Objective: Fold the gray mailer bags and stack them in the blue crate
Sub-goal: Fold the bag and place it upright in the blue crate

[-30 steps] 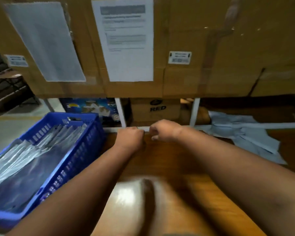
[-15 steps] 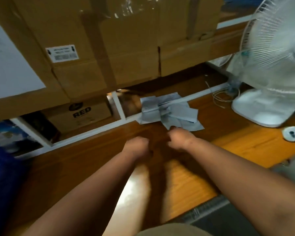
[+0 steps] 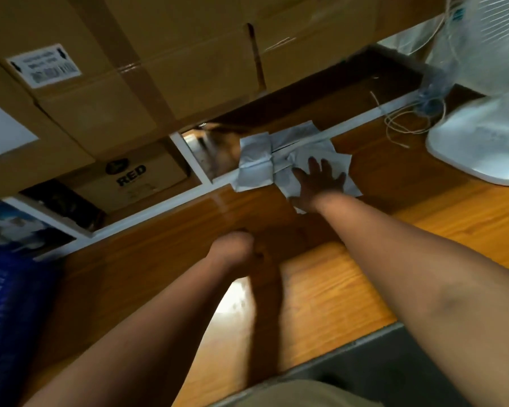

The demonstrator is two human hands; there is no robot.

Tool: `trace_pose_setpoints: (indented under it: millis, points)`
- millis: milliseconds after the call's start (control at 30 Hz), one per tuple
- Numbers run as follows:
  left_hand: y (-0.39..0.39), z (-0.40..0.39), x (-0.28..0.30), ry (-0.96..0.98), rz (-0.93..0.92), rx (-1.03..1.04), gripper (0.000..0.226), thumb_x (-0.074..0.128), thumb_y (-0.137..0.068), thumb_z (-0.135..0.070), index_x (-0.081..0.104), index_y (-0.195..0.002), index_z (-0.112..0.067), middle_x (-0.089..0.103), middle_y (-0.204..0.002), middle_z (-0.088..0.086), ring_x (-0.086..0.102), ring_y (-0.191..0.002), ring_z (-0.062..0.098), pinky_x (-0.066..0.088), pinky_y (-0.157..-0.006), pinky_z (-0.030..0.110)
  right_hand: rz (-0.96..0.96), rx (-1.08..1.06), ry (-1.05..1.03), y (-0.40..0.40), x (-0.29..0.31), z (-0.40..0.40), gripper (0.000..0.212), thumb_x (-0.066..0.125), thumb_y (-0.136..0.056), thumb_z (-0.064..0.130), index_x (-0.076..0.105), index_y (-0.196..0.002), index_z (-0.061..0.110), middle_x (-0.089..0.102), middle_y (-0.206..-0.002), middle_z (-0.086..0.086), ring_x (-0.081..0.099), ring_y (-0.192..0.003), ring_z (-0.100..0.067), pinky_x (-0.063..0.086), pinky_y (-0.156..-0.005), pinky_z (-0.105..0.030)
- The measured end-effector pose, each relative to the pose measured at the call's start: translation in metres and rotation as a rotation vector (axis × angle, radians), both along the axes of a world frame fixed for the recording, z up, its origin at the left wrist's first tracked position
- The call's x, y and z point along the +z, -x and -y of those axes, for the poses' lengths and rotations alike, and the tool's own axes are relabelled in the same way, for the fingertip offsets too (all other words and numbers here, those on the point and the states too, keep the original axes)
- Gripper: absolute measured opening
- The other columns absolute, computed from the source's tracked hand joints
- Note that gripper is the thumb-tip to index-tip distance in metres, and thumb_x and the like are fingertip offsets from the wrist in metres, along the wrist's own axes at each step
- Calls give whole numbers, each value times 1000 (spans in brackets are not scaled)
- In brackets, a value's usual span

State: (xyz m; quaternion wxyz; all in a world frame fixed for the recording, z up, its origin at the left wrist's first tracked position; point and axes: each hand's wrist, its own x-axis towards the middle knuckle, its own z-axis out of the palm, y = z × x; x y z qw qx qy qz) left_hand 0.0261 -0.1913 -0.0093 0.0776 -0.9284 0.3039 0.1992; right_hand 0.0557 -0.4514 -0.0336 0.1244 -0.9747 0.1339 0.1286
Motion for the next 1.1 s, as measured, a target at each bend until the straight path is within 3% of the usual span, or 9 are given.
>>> trace_pose_setpoints:
  millis: [167, 333, 533, 667, 767, 967, 1100]
  points:
    - [-3, -6, 11, 8, 0, 23, 40, 65, -101, -47, 66, -134, -24, 69, -123, 4, 67, -107, 24, 60, -89, 40, -99, 42, -15, -26, -23, -6, 101, 63, -85, 81, 5, -163, 56, -21, -175, -2, -18, -159, -48, 18, -112, -88]
    - [-6, -8, 7, 45, 53, 57, 39, 66, -99, -47, 66, -132, -26, 68, -125, 4, 67, -105, 24, 61, -86, 41, 4, 83, 51, -8, -44, -32, 81, 51, -97, 71, 10, -165, 54, -15, -177, 2, -16, -161, -40, 15, -121, -78]
    - [-3, -11, 7, 99, 104, 55, 48, 61, -89, -56, 70, -128, -30, 69, -123, 4, 69, -108, 28, 59, -83, 36, -52, 247, 29, 23, -45, -82, 80, 52, -97, 64, 8, -164, 56, -20, -176, 7, -18, -162, -34, 8, -125, -69]
    - [0, -23, 11, 171, 145, 55, 39, 66, -88, -51, 73, -120, -29, 71, -113, 6, 69, -102, 29, 59, -81, 38, -35, 361, 14, 51, -49, -129, 72, 46, -103, 52, 10, -165, 55, -24, -175, 11, -20, -162, -30, 8, -127, -66]
    - [2, -43, 10, 166, 184, 96, 36, 64, -85, -48, 73, -112, -25, 69, -107, 6, 69, -98, 30, 59, -79, 38, -17, 427, -25, 61, -47, -156, 77, 49, -102, 46, 8, -168, 48, -24, -175, 15, -19, -163, -27, 9, -128, -64]
    - [2, -99, 0, 157, 189, 146, 33, 64, -93, -40, 67, -122, -26, 66, -112, 6, 66, -104, 29, 59, -83, 40, -7, 565, -127, 51, -41, -175, 68, 46, -99, 58, 27, -163, 50, -2, -177, 17, -7, -164, -20, 12, -130, -59]
    - [-12, -106, 7, 190, 227, 147, 29, 63, -93, -43, 66, -113, -23, 64, -110, 5, 64, -102, 28, 57, -82, 37, 214, 442, -170, 22, -16, -163, 42, 45, -104, 50, 60, -141, 40, 45, -161, 6, 40, -149, -26, 38, -120, -49]
